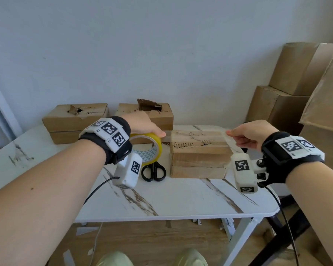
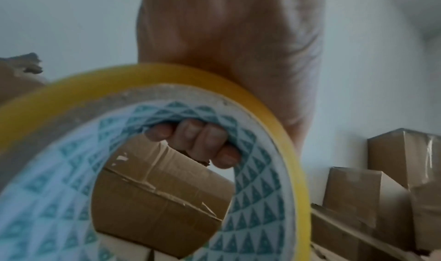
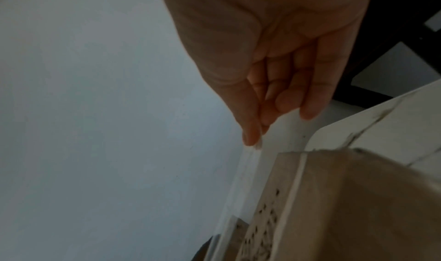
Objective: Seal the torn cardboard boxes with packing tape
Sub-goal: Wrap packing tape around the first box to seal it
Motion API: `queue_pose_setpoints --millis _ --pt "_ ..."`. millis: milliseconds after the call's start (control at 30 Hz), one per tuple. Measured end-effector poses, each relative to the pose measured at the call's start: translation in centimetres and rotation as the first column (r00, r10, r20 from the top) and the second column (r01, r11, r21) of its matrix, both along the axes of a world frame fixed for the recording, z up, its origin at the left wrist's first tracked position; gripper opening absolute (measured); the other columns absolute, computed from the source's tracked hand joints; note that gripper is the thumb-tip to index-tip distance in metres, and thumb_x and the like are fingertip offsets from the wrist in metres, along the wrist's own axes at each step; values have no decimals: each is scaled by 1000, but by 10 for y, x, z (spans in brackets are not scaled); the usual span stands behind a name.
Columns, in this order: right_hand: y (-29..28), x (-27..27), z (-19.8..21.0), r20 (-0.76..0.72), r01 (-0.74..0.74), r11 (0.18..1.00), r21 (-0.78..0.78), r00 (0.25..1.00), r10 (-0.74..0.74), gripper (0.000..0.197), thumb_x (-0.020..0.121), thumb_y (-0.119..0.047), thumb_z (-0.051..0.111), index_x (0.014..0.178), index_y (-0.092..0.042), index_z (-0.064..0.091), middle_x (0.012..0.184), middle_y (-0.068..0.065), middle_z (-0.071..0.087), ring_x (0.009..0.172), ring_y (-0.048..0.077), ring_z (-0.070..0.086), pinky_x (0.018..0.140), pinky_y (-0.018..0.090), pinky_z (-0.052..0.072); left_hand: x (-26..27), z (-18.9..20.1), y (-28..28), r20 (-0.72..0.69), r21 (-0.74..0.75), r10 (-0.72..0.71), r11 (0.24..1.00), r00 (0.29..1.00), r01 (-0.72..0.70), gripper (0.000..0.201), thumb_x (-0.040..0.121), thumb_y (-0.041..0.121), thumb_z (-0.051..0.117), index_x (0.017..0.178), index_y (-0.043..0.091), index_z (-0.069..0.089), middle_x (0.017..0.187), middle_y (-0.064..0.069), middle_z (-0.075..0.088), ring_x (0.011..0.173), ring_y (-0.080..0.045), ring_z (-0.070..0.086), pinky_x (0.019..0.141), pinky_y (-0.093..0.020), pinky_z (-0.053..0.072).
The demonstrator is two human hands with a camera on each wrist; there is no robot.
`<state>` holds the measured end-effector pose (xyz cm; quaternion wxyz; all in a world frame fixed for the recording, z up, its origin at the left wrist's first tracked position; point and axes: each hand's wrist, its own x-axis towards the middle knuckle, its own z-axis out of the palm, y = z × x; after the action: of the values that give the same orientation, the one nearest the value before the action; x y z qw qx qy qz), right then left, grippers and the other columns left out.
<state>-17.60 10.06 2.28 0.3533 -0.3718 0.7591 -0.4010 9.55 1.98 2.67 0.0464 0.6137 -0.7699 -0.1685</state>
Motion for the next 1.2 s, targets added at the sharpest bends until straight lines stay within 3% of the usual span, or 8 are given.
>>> queue_pose_setpoints --millis 67,100,233,467,533,733,967,1200 --pt "0 -7 -5 12 -3 1000 24 1000 3 17 79 -13 75 73 -8 60 61 2 53 53 11 47 71 26 54 -5 0 1 11 3 -16 1000 1000 16 59 76 68 58 81 9 64 100 -7 61 84 -19 50 66 -29 37" --pt "0 -10 -8 26 -8 999 35 1000 7 17 79 -14 75 73 -9 60 60 2 53 53 11 47 69 26 54 -7 0 3 29 -8 -13 1000 999 14 67 77 69 55 97 6 66 110 -10 61 86 -19 50 66 -29 37" --pt "3 -15 -15 51 -10 999 38 999 8 19 79 -14 75 71 -10 58 61 1 54 54 10 47 60 22 55 -13 -3 5 111 4 -1 1000 994 1 82 78 72 50 129 8 54 136 -8 52 116 -24 51 80 -29 37" --pt "-3 -15 -21 54 -5 1000 19 999 4 19 78 -16 76 85 -6 62 66 4 57 57 11 52 65 27 54 -13 -10 3 114 51 -5 999 993 0 76 73 74 54 107 6 62 117 -11 61 85 -19 50 75 -29 40" --pt "-4 -16 -22 51 -8 1000 14 999 7 22 77 -16 77 91 -5 64 67 5 58 59 12 53 68 28 55 -11 -11 2 115 64 2 998 993 -10 83 72 76 54 109 1 63 116 -13 62 82 -20 52 75 -30 42" --pt "-5 -18 -25 51 4 1000 8 999 -4 23 76 -17 77 90 -5 63 69 5 59 60 12 54 68 28 55 -14 -13 2 123 69 -7 998 992 -2 90 72 76 53 116 -3 59 121 -15 61 96 -25 59 76 -30 42" --pt "-3 -19 -26 70 12 1000 9 997 -12 18 78 -16 75 81 -7 60 69 5 59 61 12 53 70 28 55 -19 -15 4 109 67 -5 998 994 -3 102 73 74 53 127 -11 48 132 -24 52 121 -37 51 97 -40 43" --pt "-4 -20 -34 119 15 1000 22 993 -18 19 78 -16 76 76 -8 59 68 4 57 59 12 52 72 29 55 -21 -20 4 112 87 -20 996 994 10 98 71 80 43 119 -5 56 125 -19 58 112 -30 56 89 -34 43"
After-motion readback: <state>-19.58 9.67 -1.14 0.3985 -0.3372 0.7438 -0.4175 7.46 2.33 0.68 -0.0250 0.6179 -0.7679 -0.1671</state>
